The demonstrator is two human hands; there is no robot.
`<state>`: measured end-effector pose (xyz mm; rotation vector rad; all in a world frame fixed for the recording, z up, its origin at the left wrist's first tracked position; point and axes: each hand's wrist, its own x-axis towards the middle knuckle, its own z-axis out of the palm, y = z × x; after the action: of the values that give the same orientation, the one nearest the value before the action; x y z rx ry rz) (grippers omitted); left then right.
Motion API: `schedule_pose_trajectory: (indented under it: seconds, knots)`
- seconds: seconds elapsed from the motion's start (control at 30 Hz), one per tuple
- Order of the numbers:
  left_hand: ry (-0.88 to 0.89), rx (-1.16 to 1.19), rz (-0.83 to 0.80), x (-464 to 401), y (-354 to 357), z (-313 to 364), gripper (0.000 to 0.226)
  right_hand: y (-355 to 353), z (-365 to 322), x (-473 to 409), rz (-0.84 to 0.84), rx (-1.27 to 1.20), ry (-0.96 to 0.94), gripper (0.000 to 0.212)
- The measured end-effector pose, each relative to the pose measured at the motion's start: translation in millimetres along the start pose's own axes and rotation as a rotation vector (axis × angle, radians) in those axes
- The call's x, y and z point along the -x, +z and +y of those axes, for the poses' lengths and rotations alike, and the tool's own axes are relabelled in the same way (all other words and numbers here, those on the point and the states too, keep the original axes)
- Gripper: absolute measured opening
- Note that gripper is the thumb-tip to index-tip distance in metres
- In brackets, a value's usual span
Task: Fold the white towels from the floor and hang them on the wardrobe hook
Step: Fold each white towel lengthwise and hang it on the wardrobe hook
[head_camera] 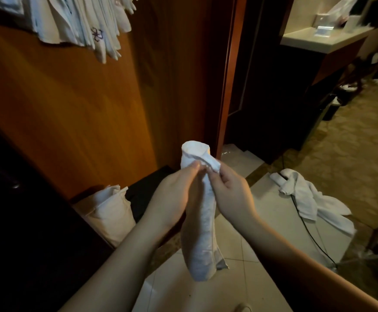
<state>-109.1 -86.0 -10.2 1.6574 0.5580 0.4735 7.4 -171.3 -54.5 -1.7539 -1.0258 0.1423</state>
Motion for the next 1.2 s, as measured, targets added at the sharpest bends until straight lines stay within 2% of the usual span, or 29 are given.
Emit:
schedule_pose_trajectory:
  seconds: [0.03, 0.13, 0.17, 0.2, 0.27, 0.33, 0.43, 0.47, 0.57, 0.67, 0.77, 0.9, 1.0, 1.13, 1.2]
  knots:
    - [0.026, 0.038, 0.024, -2.6, -4.8, -7.0, 0.044, -5.4, -1.9, -5.1, 0.01, -0.015, 0.007, 0.023]
    - [0.091, 0.024, 0.308, -10.7, -15.7, -20.6, 0.015, -21.3, -4.3, -20.7, 0.012, -0.051, 0.012, 0.018]
    - [0.071, 0.053, 0.393, -16.4, -20.2, -25.5, 0.015, -27.0, -9.6, -24.2, 0.004, -0.08, 0.017, 0.017]
    - [0.028, 0.095, 0.449, -22.0, -25.2, -27.3, 0.029, -32.0, -11.2, -28.6, -0.017, -0.105, 0.01, 0.017]
    - [-0.09, 0.223, 0.377, -34.4, -34.2, -29.5, 0.071, -40.5, -16.0, -37.2, -0.062, -0.148, 0.006, 0.018]
    - [-0.138, 0.358, 0.195, -43.2, -44.5, -30.4, 0.103, -48.0, -21.8, -46.0, -0.094, -0.213, 0.0, 0.018]
    - [-0.097, 0.406, 0.016, -49.9, -53.9, -29.0, 0.111, -57.0, -24.3, -56.9, -0.097, -0.295, -0.016, 0.022]
    - [-0.08, 0.371, -0.019, -51.0, -54.7, -26.3, 0.105, -60.0, -22.9, -60.8, -0.091, -0.325, -0.016, 0.024]
    - [-0.005, 0.299, -0.003, -55.9, -57.5, -21.3, 0.058, -71.2, -20.0, -69.3, -0.06, -0.409, -0.018, 0.038]
    - [0.054, 0.366, 0.024, -54.7, -61.5, -8.6, 0.038, -83.0, -15.2, -74.7, -0.01, -0.427, -0.021, 0.042]
    - [0.132, 0.418, 0.039, -54.7, -58.2, 8.5, 0.022, -88.0, -12.7, -76.8, 0.075, -0.343, -0.025, 0.034]
    - [0.238, 0.401, 0.08, -56.0, -49.9, 34.4, 0.014, -89.0, -14.3, -81.9, 0.244, -0.199, -0.028, 0.026]
    - [0.271, 0.366, 0.095, -57.2, -52.2, 54.3, 0.018, -90.0, -20.6, -88.2, 0.338, -0.168, -0.084, 0.02]
    - [0.283, 0.299, 0.094, -64.2, -64.8, 80.9, 0.015, -93.2, -35.9, -98.4, 0.383, -0.138, -0.137, 0.021]
    - [0.282, 0.319, 0.086, -66.7, -72.5, 95.3, 0.015, -97.7, -49.5, -104.1, 0.358, -0.232, -0.151, 0.027]
